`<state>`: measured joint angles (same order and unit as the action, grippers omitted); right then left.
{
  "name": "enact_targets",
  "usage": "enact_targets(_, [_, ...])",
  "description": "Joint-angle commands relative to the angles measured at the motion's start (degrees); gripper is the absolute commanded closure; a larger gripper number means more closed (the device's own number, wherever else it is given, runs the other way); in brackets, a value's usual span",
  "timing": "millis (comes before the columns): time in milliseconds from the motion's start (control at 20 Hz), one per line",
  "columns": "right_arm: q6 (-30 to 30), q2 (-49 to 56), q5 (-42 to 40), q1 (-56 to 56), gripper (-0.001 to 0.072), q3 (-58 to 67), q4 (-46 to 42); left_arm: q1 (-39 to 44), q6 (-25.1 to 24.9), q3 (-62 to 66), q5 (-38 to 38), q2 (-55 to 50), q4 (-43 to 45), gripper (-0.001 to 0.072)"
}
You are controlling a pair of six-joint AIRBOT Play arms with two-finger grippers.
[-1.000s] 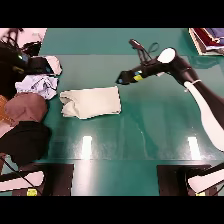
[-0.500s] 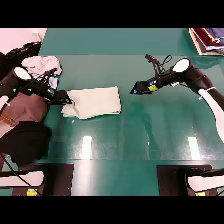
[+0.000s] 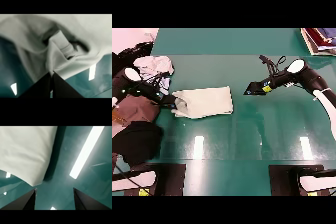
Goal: Fold the shirts.
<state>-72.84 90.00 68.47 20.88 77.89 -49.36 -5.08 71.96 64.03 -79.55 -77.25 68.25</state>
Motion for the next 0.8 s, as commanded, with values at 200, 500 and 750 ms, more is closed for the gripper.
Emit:
enact_targets(200, [-0.31,0.07,0.55,-0.9,0.0176,-0.02,-0.17,0.0,4.72,-3.82,-5.75,7.5,7.74,0.0115])
enact_targets(500, [-2.84,8.85,2.91,0.04,0.003,-0.02,5.55,0.0,4.5,-1.9,2.38,7.61,-8.26,0.0113])
enact_targets(750, [0.11,16.94,-2.97,3.02,0.0038,0.02,20.44,0.0,4.48,-1.9,3.98,7.61,-10.01,0.0113])
